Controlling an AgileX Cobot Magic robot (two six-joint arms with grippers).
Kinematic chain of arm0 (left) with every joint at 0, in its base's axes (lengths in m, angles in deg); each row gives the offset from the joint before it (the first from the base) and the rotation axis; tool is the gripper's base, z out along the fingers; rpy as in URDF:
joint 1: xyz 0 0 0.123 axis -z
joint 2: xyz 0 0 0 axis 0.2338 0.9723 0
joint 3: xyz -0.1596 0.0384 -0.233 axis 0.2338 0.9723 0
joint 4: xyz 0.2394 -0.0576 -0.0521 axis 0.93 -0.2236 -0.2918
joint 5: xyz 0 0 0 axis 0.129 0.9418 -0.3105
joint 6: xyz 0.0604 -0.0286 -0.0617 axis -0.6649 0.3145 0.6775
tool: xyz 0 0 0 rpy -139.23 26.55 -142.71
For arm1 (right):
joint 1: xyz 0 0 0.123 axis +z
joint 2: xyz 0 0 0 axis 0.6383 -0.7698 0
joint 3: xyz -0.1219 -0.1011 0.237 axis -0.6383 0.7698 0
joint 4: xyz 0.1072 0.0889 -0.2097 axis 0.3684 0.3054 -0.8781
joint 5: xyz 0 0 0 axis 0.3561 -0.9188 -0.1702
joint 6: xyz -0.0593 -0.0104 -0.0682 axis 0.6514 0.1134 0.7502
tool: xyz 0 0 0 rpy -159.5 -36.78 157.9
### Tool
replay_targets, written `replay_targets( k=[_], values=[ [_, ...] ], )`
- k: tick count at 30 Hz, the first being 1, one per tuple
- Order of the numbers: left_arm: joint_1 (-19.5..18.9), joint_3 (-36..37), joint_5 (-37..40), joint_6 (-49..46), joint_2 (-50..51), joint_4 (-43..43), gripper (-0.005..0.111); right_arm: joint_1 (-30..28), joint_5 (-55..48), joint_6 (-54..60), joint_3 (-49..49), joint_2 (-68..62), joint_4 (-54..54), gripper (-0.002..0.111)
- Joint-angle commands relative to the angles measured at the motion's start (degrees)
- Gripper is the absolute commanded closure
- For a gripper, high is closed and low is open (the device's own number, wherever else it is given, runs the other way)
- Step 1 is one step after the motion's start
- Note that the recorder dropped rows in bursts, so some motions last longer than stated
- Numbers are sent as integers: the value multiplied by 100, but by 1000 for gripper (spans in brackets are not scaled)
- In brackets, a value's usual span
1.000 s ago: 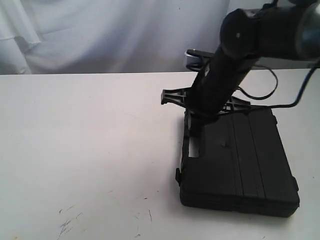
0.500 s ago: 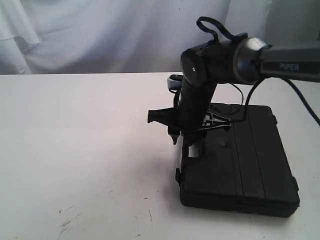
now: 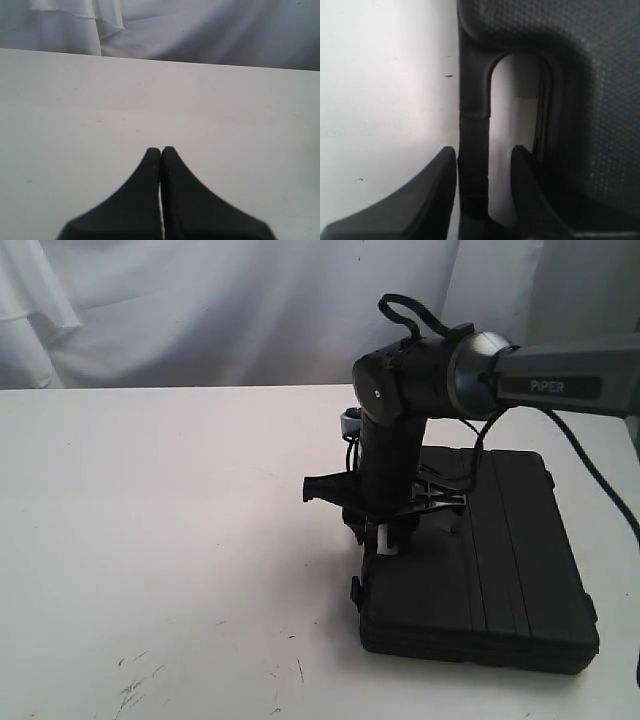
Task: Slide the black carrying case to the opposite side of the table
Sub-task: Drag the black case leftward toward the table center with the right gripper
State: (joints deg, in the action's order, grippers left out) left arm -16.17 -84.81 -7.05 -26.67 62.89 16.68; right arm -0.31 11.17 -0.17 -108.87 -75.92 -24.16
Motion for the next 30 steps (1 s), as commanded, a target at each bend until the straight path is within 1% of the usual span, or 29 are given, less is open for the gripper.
replay_targets(
  k=[1, 2, 4, 6, 9, 18, 24, 30],
  values=[
    [-2, 23, -86, 23, -26, -2, 107, 9, -100, -4, -30, -106, 123, 74],
    [-2, 23, -86, 23, -26, -2, 107, 25, -100, -4, -30, -106, 136, 74],
    [-2, 23, -86, 23, -26, -2, 107, 64, -61, -4, -30, -106, 136, 80],
    [-2, 23, -86, 23, -26, -2, 107, 127, -61, 165, -30, -106, 146, 94],
    [-2, 23, -86, 23, -26, -2, 107, 236, -34, 252, -30, -106, 332, 108],
    [-2, 23, -86, 23, -26, -2, 107, 580, 794, 180, -39, -119, 909, 108],
    [-2, 23, -86, 23, -26, -2, 107, 799, 713, 11, -530, -310, 983, 108],
    [-2, 23, -86, 23, -26, -2, 107, 1035, 479, -29, -1265, -739, 1051, 108]
  ],
)
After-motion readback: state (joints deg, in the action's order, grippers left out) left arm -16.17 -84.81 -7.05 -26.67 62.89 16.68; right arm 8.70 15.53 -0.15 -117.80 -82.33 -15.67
